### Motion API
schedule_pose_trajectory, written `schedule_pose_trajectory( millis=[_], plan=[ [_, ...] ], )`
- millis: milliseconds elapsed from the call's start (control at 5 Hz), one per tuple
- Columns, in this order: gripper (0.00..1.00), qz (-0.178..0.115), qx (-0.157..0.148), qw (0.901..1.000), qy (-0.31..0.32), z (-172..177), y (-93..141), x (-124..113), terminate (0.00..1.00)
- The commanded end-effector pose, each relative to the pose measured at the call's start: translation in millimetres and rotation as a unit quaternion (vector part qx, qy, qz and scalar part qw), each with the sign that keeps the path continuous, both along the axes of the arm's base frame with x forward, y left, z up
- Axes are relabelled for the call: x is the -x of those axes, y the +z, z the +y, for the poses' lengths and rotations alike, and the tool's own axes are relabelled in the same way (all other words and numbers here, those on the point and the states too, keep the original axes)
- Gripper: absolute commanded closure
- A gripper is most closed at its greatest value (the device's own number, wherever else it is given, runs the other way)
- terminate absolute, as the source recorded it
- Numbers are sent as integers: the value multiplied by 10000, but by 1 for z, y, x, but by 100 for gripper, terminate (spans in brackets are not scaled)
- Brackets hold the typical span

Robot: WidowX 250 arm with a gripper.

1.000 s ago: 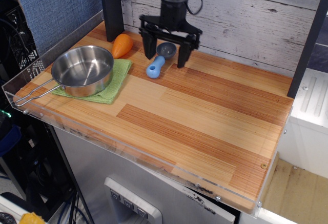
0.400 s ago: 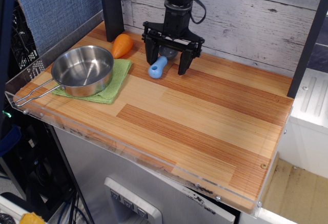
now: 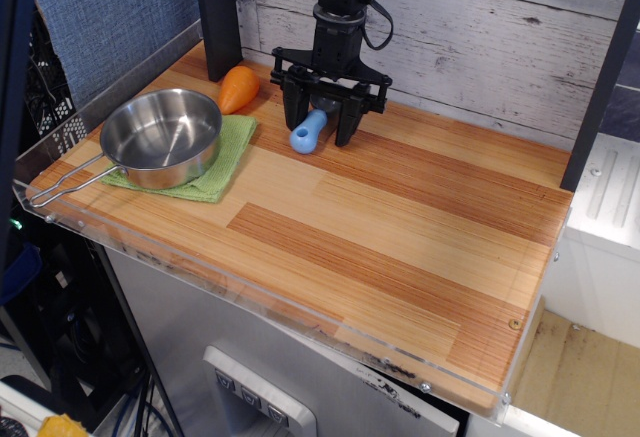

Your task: Move the blue handled spoon to the front corner opposite the carrot.

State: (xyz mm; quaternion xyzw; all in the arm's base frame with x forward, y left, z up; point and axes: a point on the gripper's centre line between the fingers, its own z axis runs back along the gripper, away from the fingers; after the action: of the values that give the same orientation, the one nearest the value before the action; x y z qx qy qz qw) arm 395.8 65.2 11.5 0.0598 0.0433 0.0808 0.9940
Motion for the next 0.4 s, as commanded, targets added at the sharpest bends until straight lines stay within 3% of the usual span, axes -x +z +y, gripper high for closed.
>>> schedule_pose_trajectory(
  millis=[0, 200],
  plan=[
    [100, -316, -44, 9995, 29, 1, 27, 1, 0],
    [100, -566, -27, 9981, 226, 1, 55, 8, 0]
  ],
)
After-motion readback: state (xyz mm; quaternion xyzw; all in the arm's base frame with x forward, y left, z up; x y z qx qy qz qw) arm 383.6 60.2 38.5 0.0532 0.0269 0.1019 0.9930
